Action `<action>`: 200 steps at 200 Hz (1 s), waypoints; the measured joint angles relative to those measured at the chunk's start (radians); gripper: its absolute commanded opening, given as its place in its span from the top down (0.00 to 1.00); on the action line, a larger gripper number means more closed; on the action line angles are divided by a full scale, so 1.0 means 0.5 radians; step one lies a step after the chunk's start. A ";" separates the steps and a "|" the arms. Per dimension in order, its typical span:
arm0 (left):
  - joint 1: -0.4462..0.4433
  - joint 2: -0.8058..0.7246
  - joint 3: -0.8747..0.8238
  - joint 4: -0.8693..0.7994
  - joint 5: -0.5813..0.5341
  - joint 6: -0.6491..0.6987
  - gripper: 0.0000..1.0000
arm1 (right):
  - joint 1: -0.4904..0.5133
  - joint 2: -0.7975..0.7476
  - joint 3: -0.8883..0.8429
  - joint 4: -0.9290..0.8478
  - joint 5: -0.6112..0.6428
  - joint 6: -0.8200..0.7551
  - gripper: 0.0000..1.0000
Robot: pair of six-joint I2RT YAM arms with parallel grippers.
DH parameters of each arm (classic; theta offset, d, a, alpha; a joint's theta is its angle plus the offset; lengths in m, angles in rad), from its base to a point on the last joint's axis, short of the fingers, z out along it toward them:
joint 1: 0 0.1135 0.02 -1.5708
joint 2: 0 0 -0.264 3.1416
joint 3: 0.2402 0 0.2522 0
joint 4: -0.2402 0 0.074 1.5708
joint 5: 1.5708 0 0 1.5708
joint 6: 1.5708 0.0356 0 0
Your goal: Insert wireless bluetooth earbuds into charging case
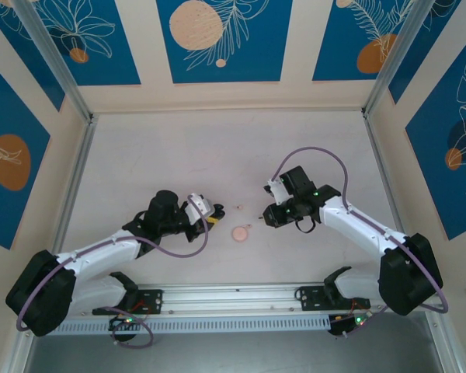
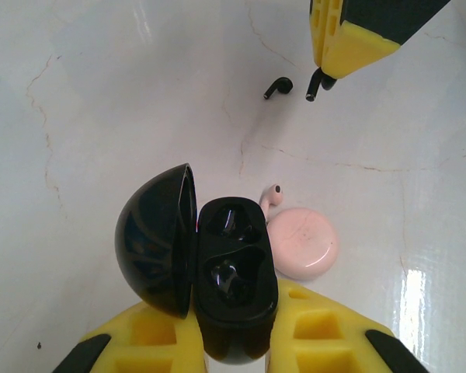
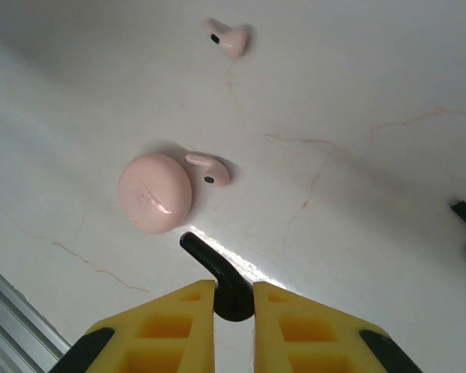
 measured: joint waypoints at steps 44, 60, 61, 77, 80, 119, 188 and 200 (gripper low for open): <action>-0.001 -0.041 0.000 -0.065 -0.040 0.001 0.86 | -0.013 0.198 0.070 -0.124 -0.014 0.046 0.83; -0.001 -0.050 0.000 -0.084 -0.054 0.001 0.86 | -0.013 0.275 0.120 -0.169 -0.011 0.062 0.83; -0.001 -0.051 0.000 -0.085 -0.055 0.001 0.86 | -0.013 0.275 0.120 -0.169 -0.011 0.062 0.83; -0.001 -0.052 0.000 -0.092 -0.062 0.001 0.86 | -0.013 0.356 0.177 -0.210 -0.008 0.069 0.83; -0.001 -0.052 0.000 -0.092 -0.062 0.001 0.86 | -0.013 0.375 0.189 -0.217 -0.007 0.070 0.83; -0.001 -0.052 0.000 -0.093 -0.081 0.001 0.86 | -0.013 0.559 0.298 -0.307 0.015 0.077 0.82; -0.001 -0.051 0.000 -0.096 -0.107 0.000 0.86 | -0.013 0.740 0.376 -0.408 0.053 0.082 0.78; -0.001 -0.051 0.000 -0.096 -0.108 0.000 0.86 | -0.013 0.748 0.385 -0.414 0.060 0.082 0.76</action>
